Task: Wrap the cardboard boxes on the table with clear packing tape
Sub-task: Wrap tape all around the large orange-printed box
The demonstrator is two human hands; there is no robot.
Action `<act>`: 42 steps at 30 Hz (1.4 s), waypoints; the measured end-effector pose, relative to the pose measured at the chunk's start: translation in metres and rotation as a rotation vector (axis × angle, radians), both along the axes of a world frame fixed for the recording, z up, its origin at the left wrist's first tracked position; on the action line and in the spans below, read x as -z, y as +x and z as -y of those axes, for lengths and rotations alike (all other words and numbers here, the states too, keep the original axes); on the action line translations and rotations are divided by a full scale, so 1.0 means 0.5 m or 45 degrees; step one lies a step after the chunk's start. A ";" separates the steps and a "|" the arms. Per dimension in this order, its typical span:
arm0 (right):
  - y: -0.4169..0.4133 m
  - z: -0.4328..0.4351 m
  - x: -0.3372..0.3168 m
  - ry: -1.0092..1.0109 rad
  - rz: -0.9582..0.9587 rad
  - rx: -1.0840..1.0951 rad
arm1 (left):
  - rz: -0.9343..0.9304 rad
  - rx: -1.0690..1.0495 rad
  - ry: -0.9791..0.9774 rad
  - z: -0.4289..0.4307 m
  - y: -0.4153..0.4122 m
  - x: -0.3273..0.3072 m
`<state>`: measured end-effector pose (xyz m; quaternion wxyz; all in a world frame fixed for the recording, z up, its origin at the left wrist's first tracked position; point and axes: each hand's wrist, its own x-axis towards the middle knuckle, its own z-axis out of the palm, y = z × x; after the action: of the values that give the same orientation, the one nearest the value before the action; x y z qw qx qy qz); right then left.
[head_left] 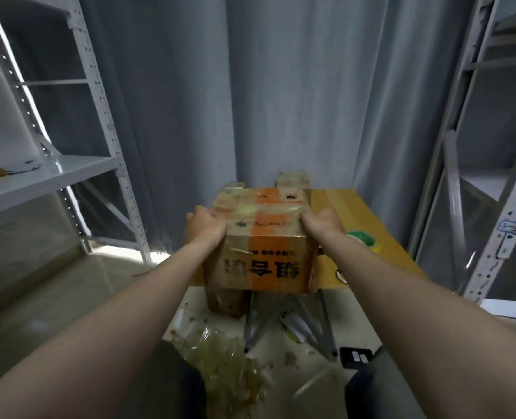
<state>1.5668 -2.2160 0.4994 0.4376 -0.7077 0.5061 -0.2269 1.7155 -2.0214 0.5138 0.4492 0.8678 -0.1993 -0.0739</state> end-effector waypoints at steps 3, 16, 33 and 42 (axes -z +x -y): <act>0.023 0.071 0.046 0.039 -0.002 -0.065 | 0.157 0.129 0.263 0.010 -0.018 -0.035; 0.008 0.040 -0.062 -0.262 -0.053 -0.372 | 0.401 0.707 0.539 0.168 -0.056 -0.053; 0.064 0.103 -0.066 -0.784 -0.734 -0.669 | 0.385 0.603 1.012 0.339 0.005 -0.046; 0.039 0.111 -0.088 -0.750 -0.319 -0.308 | 0.389 1.039 1.071 0.272 -0.089 -0.123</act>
<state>1.5863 -2.2714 0.5433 0.1724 -0.8811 0.3810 -0.2210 1.6712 -2.1575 0.5754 -0.0308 0.8253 -0.5318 -0.1872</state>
